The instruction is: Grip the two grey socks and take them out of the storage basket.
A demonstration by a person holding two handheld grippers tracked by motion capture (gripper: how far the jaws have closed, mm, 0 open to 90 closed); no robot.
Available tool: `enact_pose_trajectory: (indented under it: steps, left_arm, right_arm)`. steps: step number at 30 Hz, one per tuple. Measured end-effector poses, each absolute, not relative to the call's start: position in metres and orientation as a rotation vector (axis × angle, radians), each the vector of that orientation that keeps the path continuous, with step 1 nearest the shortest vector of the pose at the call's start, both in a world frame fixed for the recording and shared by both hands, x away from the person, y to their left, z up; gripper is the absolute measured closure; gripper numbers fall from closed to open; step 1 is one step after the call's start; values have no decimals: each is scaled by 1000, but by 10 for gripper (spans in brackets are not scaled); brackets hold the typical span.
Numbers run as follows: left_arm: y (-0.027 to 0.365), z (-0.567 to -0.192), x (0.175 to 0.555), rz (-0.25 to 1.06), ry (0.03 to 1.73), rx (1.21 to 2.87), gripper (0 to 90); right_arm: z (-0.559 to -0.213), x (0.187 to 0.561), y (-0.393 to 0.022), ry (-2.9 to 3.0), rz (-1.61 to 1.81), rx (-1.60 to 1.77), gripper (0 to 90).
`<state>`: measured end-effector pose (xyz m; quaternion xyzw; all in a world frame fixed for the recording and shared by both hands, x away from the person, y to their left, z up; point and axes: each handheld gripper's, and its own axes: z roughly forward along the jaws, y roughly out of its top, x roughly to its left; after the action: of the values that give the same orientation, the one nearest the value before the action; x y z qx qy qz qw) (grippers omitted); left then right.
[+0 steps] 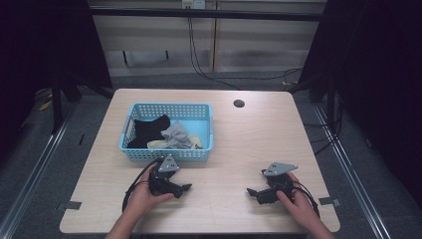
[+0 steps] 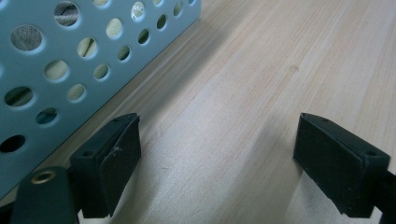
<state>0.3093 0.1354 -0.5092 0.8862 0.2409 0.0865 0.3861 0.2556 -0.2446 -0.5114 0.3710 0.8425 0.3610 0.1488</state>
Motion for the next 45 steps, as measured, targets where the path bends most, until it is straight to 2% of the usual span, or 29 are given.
enact_pose_trajectory:
  steps: [11,16,25,37,45]
  left_arm:
    - [135,-505,308,221,638,2292,157]
    - [135,-493,309,135,716,2367,192]
    - [140,-470,309,37,754,2519,217]
    - [147,-451,317,-66,818,2596,217]
    - [150,-434,327,-87,844,2614,221]
  right_arm:
    - [-511,255,-245,2422,1037,1074,95]
    - [-511,255,-245,2422,1037,1077,95]
    - [-511,255,-245,2422,1039,1078,96]
    - [-511,255,-245,2423,1043,1084,100]
    - [-511,255,-245,2423,1042,1084,100]
